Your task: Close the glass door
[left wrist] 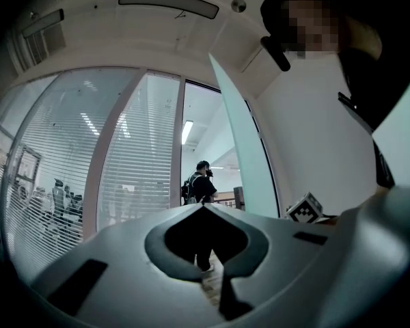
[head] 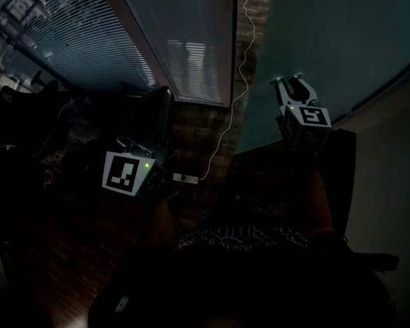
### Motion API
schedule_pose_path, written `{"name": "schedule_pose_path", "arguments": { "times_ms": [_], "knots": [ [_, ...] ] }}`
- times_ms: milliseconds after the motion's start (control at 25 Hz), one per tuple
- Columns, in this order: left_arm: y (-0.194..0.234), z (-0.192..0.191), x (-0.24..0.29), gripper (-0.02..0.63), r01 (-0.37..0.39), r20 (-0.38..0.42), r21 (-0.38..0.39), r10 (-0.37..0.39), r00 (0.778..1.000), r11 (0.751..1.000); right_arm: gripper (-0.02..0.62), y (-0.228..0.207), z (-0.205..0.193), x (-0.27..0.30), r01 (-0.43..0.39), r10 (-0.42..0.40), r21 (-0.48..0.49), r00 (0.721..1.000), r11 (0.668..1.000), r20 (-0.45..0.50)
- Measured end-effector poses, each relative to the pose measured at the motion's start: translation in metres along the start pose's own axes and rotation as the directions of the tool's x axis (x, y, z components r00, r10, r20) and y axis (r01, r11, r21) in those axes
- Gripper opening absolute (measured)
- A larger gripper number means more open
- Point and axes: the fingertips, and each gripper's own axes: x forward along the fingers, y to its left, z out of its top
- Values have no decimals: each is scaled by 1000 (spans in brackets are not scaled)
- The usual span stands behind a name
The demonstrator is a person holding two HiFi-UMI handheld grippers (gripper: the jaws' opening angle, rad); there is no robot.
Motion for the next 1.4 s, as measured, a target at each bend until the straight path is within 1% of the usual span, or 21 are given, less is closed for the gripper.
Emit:
{"name": "schedule_pose_path", "arguments": {
  "times_ms": [160,480,560,680,840,960,1120,1240,1400],
  "knots": [
    [5,-1,17,2,-8,4,11,8,1000,1000,120,-4,2,21,1,-1,-6,1000,1000,0],
    [9,-2,32,2,-45,16,14,44,999,999,120,-6,6,43,9,-9,-4,1000,1000,-18],
    [18,2,43,2,-52,32,8,51,998,999,120,-8,11,59,11,-12,-11,1000,1000,-19],
    [35,7,64,2,-77,42,19,76,996,997,120,-13,16,86,1,-2,-16,1000,1000,-29],
    [42,15,74,2,-104,60,35,101,993,994,120,-15,20,103,-15,14,-22,999,1000,-38],
    [45,13,78,2,-122,54,46,120,991,991,120,-18,22,113,-16,15,-22,999,1000,-36],
    [57,9,79,2,-145,46,41,143,989,989,120,-20,24,126,-11,10,-23,999,1000,-34],
    [67,7,85,2,-149,43,37,148,988,988,120,-21,27,136,-2,2,-19,999,1000,-38],
    [76,4,93,2,-136,39,34,134,990,990,120,-24,29,147,17,-18,-16,999,1000,-33]
  ]
}}
